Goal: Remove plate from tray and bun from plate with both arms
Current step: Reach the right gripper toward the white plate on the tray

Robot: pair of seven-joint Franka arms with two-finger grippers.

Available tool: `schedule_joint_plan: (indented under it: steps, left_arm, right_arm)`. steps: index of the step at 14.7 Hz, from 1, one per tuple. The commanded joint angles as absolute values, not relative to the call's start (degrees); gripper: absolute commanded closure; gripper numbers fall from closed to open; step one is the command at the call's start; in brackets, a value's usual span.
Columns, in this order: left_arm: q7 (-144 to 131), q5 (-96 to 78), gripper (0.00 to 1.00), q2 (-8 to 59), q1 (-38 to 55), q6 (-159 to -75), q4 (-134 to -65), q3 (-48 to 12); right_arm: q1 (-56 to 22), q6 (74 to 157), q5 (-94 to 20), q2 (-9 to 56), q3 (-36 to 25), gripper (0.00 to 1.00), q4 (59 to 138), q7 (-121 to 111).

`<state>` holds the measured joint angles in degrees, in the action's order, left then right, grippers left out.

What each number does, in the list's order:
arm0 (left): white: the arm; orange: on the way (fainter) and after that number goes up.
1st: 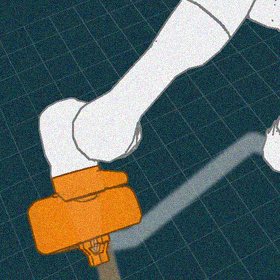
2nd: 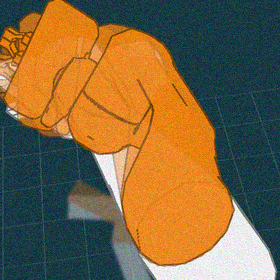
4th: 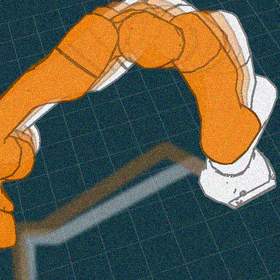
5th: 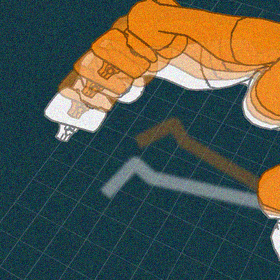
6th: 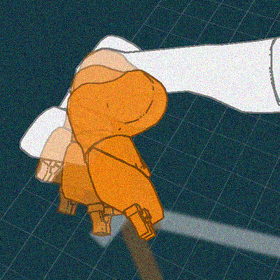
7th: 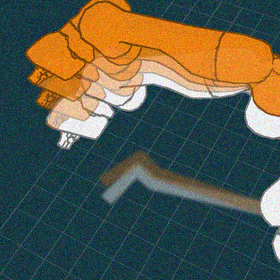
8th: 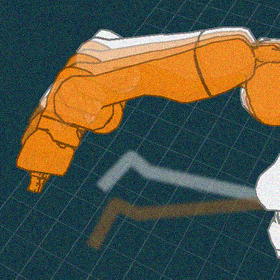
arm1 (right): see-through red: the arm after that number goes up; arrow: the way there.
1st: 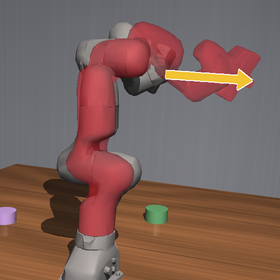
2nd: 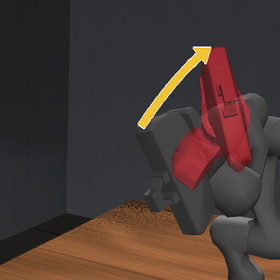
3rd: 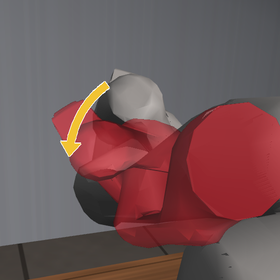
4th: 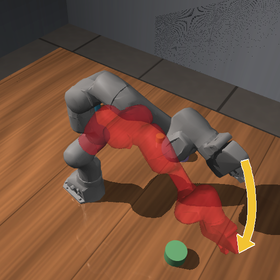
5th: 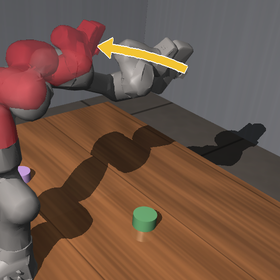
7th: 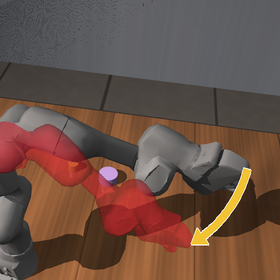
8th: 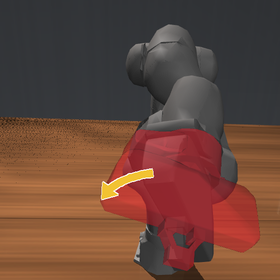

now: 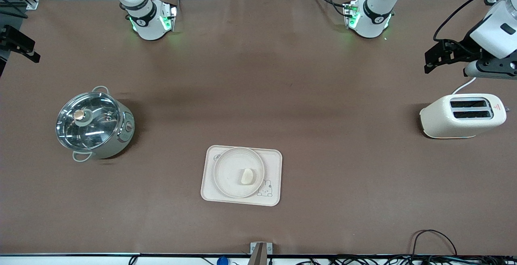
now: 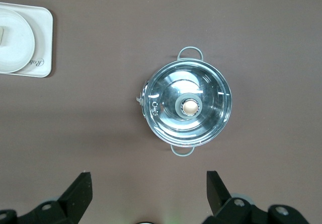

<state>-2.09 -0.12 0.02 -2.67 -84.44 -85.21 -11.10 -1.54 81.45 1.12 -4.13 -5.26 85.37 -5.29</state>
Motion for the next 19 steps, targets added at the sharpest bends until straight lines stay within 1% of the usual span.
schedule_joint_plan:
  steps: [1,8,11,15,17,19]
  left_arm:
    - [-2.2,-1.3,0.00,0.0,-3.1,-83.8,-84.1,-11.3]
    - [-1.9,-0.7,0.00,1.0,-3.3,-84.0,-83.8,-11.1]
    - [-2.5,-0.7,0.00,1.4,-3.3,-84.7,-83.8,-11.1]
    - [-2.5,-0.4,0.00,1.5,-3.2,-85.7,-83.9,-11.1]
    - [-2.5,-0.4,0.00,1.5,-2.8,-85.7,-83.9,-11.1]
    - [-2.4,-0.8,0.00,2.3,-3.2,-85.8,-83.8,-11.1]
  right_arm:
    - [-1.1,81.3,0.4,-5.1,-5.1,0.00,86.0,-5.6]
    - [-1.4,81.5,-0.6,-4.9,-5.0,0.00,86.0,-5.7]
    - [-3.2,83.7,-2.2,-3.8,-4.8,0.00,85.9,-5.8]
    - [-7.7,90.5,-3.9,5.1,-4.8,0.00,86.0,-3.4]
    - [-9.0,94.8,-10.3,10.8,-4.8,0.00,86.0,0.2]
    - [-10.4,100.0,-17.3,18.2,-4.8,0.00,86.0,6.6]
